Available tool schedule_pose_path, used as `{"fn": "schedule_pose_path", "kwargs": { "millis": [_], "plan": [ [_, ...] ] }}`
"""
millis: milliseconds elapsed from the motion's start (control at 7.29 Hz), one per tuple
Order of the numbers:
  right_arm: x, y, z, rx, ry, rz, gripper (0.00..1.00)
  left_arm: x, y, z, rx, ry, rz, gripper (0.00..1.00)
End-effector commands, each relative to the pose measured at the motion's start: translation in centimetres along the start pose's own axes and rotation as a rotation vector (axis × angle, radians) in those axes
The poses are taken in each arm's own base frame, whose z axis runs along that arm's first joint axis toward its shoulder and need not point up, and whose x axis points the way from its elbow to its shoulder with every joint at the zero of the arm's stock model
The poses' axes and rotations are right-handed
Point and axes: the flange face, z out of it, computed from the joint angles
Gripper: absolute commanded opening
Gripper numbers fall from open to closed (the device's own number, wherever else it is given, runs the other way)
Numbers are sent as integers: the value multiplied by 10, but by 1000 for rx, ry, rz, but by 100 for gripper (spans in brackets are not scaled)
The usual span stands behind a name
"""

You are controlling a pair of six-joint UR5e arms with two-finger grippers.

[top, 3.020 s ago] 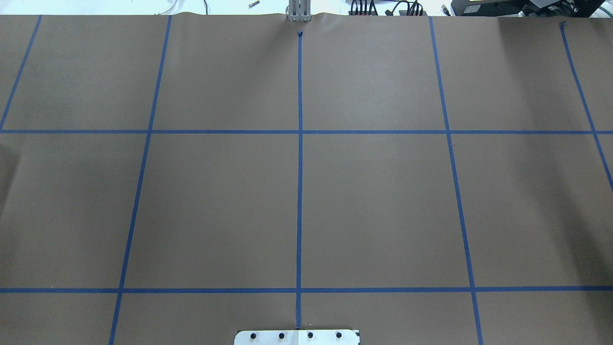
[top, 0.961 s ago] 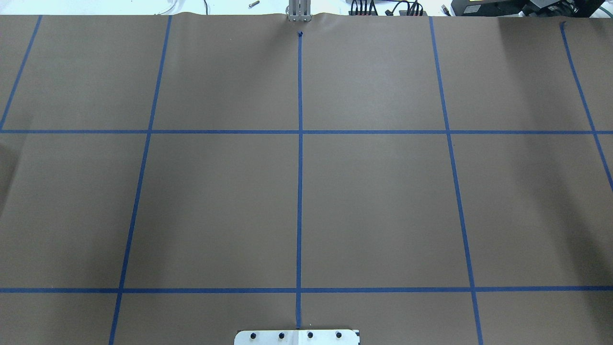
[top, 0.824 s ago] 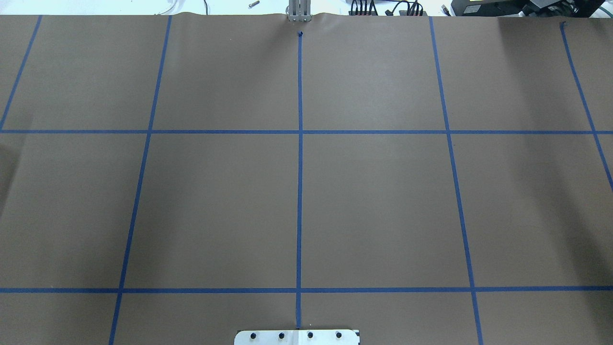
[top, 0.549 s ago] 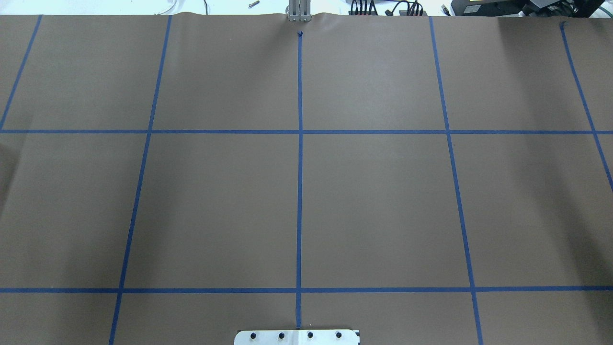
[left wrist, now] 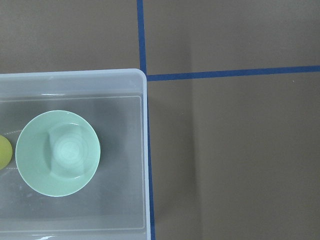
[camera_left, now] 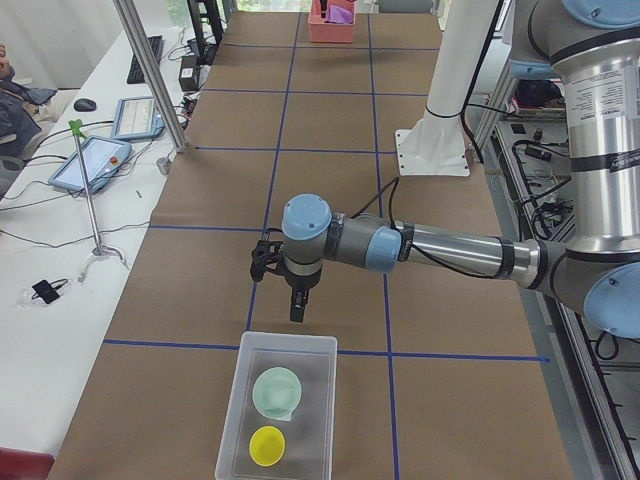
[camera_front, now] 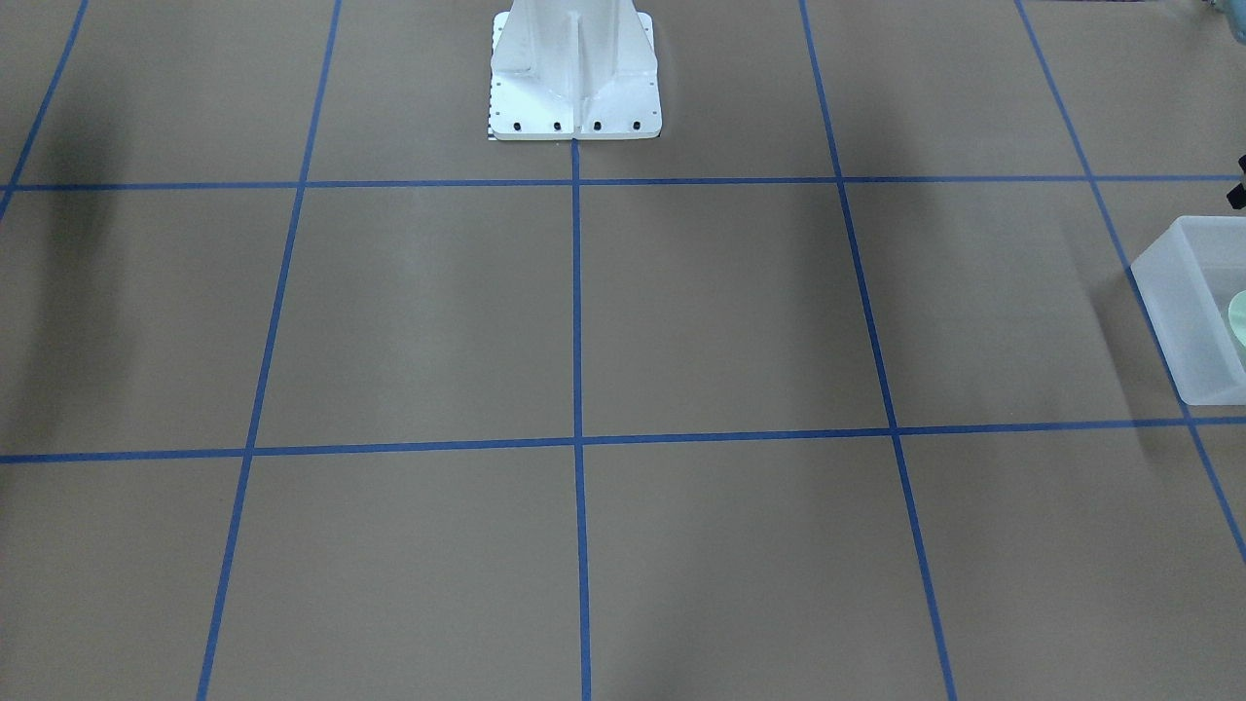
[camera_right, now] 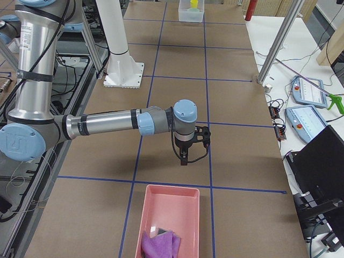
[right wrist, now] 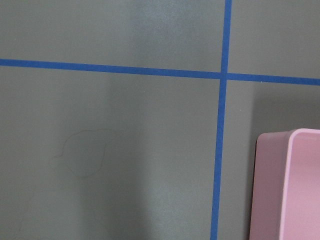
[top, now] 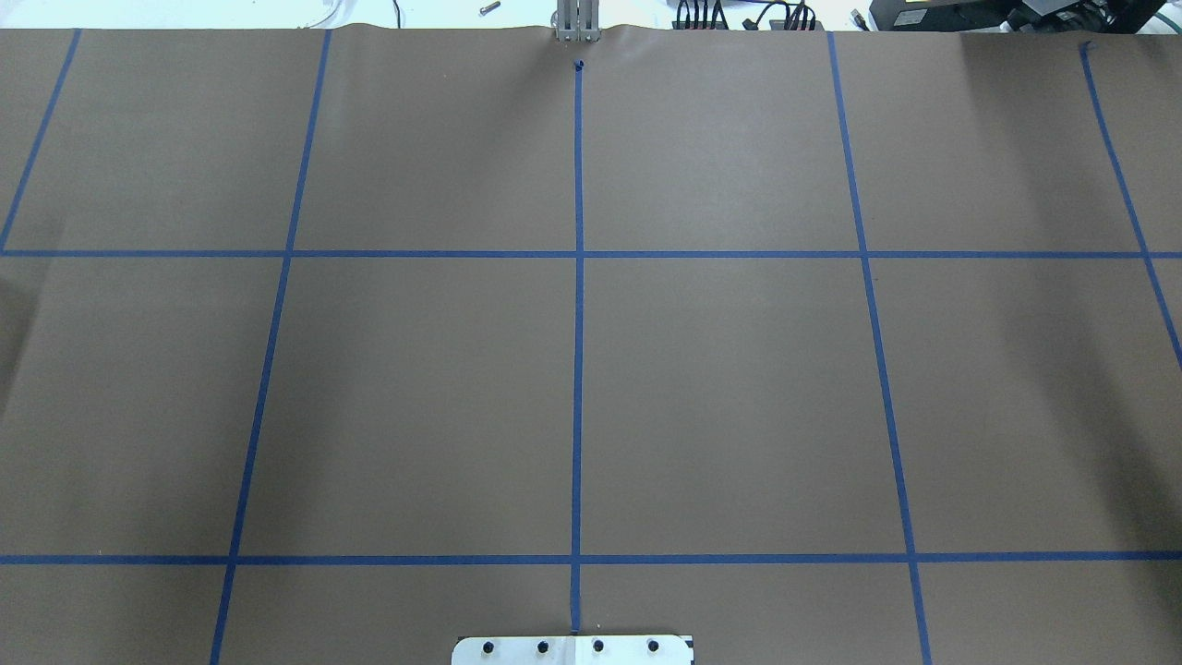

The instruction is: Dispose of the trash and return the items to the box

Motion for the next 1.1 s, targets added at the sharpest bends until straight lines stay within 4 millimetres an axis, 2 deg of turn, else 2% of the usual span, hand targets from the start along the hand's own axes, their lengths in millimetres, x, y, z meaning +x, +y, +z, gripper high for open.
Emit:
{"fn": "schedule_pose_path", "kwargs": {
  "millis": [0, 961],
  "plan": [
    [0, -1, 1, -2, -7, 2, 100, 5, 3, -5, 10, 4, 5, 98],
    [3, 0, -3, 6, -2, 10, 100, 5, 7, -8, 11, 3, -2, 98]
  ]
}}
